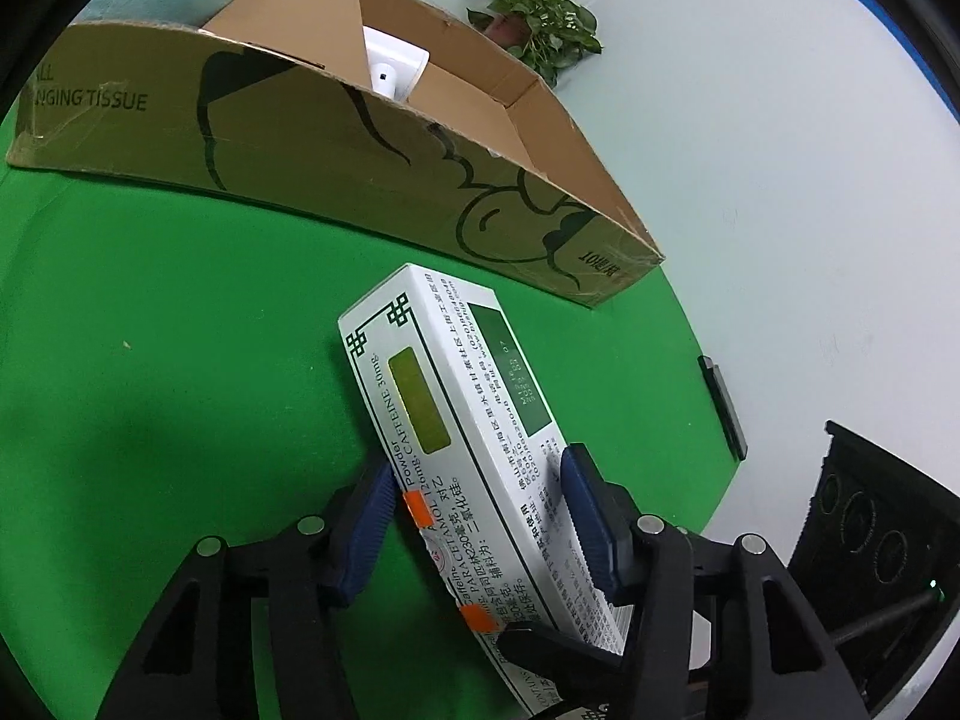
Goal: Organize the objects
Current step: 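Grasp the white-and-green caffeine medicine box with both tools, then lift the medicine box upright and carry it over the open box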
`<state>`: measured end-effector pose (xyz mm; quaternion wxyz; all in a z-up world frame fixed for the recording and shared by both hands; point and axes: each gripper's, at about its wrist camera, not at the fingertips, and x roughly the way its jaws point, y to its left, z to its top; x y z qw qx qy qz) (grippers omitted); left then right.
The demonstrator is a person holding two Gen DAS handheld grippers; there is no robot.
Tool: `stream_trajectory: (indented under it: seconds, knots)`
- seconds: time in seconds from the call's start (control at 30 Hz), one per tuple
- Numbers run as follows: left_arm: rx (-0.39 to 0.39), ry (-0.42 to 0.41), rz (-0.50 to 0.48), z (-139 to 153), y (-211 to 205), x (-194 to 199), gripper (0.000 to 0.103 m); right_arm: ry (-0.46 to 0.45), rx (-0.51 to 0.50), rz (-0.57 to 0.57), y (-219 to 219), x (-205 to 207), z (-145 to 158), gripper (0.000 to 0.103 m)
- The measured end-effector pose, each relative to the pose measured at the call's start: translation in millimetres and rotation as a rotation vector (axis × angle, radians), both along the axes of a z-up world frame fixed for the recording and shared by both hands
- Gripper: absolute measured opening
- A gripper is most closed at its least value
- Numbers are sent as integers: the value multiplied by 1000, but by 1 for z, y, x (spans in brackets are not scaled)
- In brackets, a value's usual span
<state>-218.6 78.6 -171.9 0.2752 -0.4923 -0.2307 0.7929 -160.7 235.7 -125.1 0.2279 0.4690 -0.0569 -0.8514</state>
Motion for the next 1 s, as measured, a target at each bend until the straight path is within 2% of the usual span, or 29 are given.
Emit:
stream_trajectory:
  seconds: [0.13, 0.27, 0.57, 0.77, 1.0]
  knots:
    - [1, 28, -3, 9, 0, 4, 48, 19, -9, -6, -1, 3, 3, 61]
    - [-7, 85, 3, 30, -4, 8, 46, 85, -14, -16, -6, 7, 16, 60]
    - [-35, 269, -14, 107, -3, 10, 44, 299, -7, -41, -14, 14, 66, 60]
    - [-39, 406, -53, 164, 19, -10, 44, 413, 20, -91, -3, -3, 105, 60]
    - [-25, 448, -124, 215, 51, -63, 43, 482, 58, -159, 14, -40, 139, 60]
